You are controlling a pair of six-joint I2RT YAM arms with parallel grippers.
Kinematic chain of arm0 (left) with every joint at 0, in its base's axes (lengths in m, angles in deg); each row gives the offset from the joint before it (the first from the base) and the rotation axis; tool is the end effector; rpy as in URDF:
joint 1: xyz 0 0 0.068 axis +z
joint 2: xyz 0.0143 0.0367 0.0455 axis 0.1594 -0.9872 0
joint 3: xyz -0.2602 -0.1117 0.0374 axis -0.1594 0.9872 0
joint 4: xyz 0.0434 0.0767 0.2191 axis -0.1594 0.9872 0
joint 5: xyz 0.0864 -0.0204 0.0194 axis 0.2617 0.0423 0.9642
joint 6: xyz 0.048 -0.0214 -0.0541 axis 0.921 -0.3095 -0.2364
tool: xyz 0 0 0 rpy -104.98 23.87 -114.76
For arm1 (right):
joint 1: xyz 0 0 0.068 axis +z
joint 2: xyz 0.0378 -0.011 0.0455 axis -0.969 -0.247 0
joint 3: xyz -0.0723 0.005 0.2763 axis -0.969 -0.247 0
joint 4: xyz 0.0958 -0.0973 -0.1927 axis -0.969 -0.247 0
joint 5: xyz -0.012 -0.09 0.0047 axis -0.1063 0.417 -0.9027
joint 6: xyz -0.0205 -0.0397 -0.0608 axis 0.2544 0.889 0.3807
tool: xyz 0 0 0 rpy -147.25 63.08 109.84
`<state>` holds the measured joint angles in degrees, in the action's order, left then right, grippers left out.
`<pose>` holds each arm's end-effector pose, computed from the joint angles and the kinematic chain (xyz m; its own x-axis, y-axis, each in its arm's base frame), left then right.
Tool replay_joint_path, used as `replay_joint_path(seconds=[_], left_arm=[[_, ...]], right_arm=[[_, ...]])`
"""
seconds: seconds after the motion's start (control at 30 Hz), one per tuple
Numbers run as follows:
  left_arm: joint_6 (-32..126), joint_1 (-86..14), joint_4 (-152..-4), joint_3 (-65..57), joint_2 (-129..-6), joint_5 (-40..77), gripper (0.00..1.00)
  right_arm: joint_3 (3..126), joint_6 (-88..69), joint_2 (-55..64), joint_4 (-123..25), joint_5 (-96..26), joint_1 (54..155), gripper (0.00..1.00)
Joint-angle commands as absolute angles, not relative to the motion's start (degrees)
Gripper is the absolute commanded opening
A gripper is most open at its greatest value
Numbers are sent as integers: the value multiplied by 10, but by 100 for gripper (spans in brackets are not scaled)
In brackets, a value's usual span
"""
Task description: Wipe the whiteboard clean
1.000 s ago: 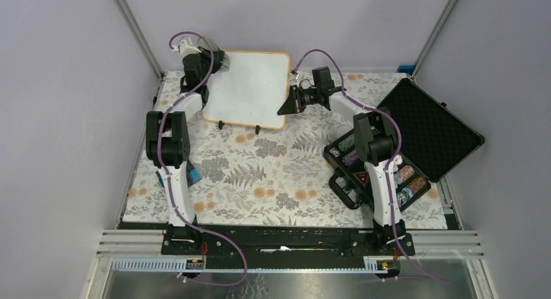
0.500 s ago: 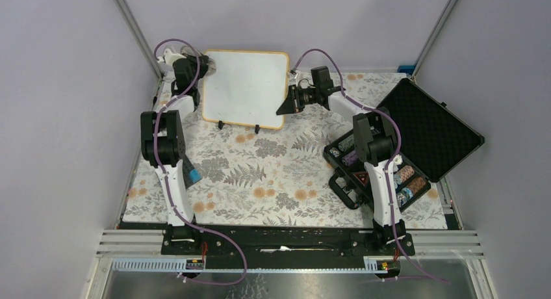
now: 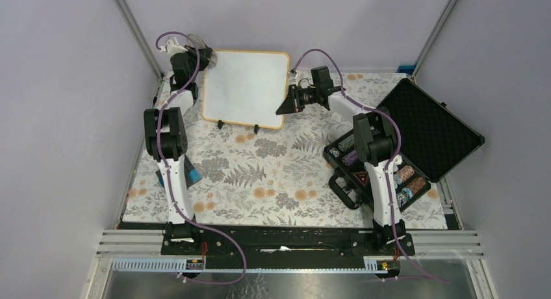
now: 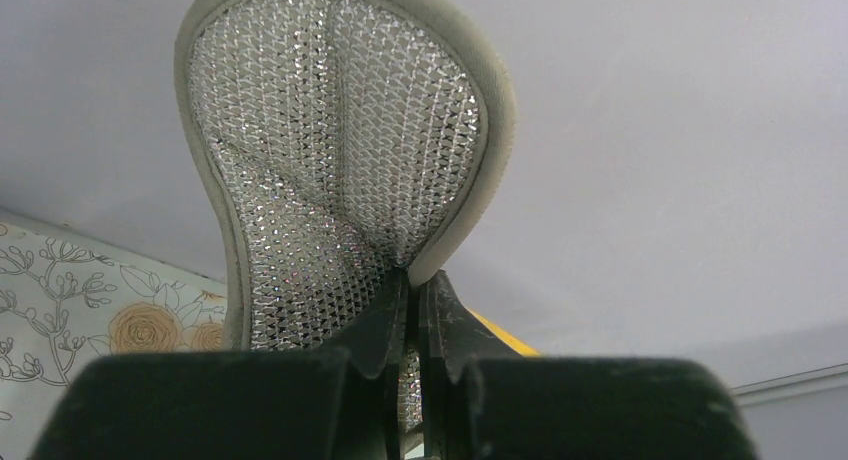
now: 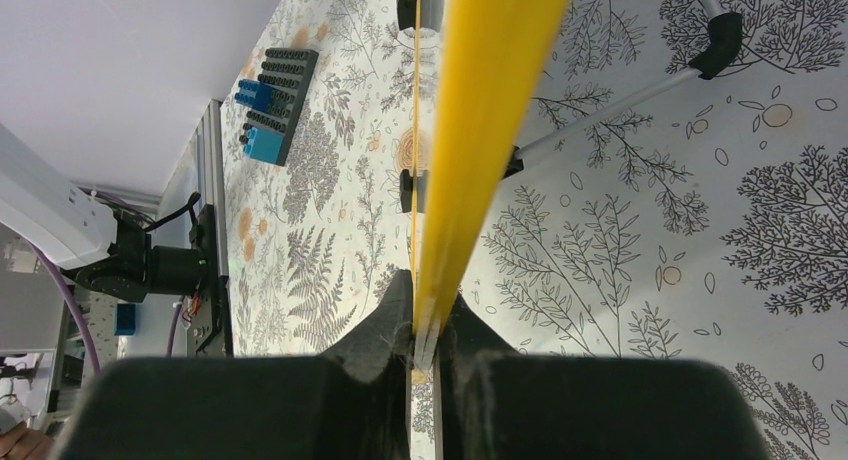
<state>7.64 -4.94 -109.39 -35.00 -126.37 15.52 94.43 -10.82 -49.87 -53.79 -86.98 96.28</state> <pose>0.5663 0.0294 0.2584 -0.0669 -0.7652 -0.6403 0.1144 0.6316 -0.7668 0.4709 0.2352 0.1937 -0.6449 -0.1662 -0.7460 -0.7587 0.2567 0.5987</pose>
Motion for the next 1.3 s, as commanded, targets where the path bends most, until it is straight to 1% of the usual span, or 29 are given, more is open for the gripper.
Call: replay_joint_path(seconds=[0.0, 0.13, 0.2, 0.33, 0.4, 0.5, 0.6, 0.7, 0.87, 0.97, 1.0, 1.27], left_arm=[[87, -72, -1035, -337, -1274, 140, 0], [66, -64, -1001, -282, -1242, 206, 0], [35, -58, -991, -241, -1227, 216, 0], [-26, -61, -1059, -99, -1186, 209, 0], [-32, -65, -1070, -81, -1173, 217, 0], [-11, -67, -1035, -90, -1165, 244, 0], [-8, -63, -1053, -77, -1162, 265, 0], [9, -60, -1073, -112, -1189, 221, 0], [16, -62, -1086, -248, -1252, 163, 0], [22, -65, -1043, -358, -1292, 117, 0], [23, -66, -1031, -377, -1298, 107, 0], [26, -70, -1041, -305, -1267, 144, 0]], right_arm=[[931, 30, -511, -609, -907, 1007, 0], [930, 30, -511, -610, -907, 1007, 0], [930, 30, -510, -610, -907, 1007, 0], [927, 32, -506, -609, -908, 1008, 0], [926, 33, -505, -609, -907, 1008, 0], [925, 33, -504, -609, -908, 1007, 0], [925, 34, -503, -609, -908, 1008, 0], [925, 34, -503, -609, -908, 1008, 0], [927, 34, -502, -609, -906, 1011, 0], [926, 35, -503, -611, -902, 1011, 0], [926, 34, -503, -610, -902, 1011, 0], [930, 32, -507, -610, -901, 1012, 0]])
